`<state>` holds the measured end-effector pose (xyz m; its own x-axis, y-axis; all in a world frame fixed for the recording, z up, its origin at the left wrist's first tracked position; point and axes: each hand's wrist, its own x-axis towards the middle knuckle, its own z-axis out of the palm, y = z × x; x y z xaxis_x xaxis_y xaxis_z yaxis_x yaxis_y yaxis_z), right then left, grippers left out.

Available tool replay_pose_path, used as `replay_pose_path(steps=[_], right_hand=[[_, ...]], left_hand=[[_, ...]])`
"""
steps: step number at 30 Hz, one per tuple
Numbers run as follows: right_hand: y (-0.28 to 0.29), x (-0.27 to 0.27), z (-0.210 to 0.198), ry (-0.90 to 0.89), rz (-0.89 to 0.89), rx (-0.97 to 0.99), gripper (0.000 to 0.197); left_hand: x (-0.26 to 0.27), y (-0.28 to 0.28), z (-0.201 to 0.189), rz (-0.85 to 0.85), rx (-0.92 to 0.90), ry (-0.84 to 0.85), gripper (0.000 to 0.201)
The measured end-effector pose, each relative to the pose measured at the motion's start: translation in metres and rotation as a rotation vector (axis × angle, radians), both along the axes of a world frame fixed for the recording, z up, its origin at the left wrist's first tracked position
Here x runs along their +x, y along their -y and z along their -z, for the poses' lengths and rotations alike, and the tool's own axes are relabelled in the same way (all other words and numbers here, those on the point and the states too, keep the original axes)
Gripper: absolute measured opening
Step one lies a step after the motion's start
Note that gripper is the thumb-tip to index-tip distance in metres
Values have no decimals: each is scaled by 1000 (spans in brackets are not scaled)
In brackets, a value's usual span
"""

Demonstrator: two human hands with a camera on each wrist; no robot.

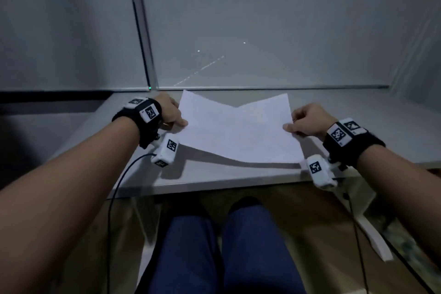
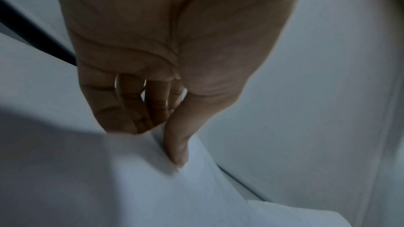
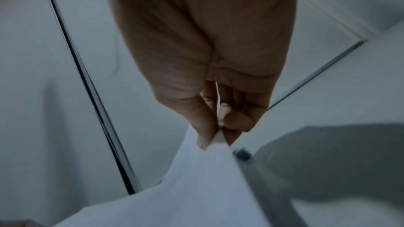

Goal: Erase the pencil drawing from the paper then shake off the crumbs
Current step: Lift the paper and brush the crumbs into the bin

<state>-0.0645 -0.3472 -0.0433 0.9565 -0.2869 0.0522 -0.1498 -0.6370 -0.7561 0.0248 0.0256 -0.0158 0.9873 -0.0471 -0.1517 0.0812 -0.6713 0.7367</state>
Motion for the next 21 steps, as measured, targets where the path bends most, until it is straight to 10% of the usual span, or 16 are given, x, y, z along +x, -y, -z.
replay_pose_path(steps=[9, 16, 21], right_hand=[[-35, 70, 23, -199, -29, -383, 33], [-42, 74, 24, -181, -131, -516, 59], [-53, 76, 22, -303, -203, -533, 65]], left_hand=[[14, -32, 32, -15, 162, -34, 91], [20, -33, 36, 34, 267, -71, 56], [20, -39, 34, 44, 309, -124, 86]])
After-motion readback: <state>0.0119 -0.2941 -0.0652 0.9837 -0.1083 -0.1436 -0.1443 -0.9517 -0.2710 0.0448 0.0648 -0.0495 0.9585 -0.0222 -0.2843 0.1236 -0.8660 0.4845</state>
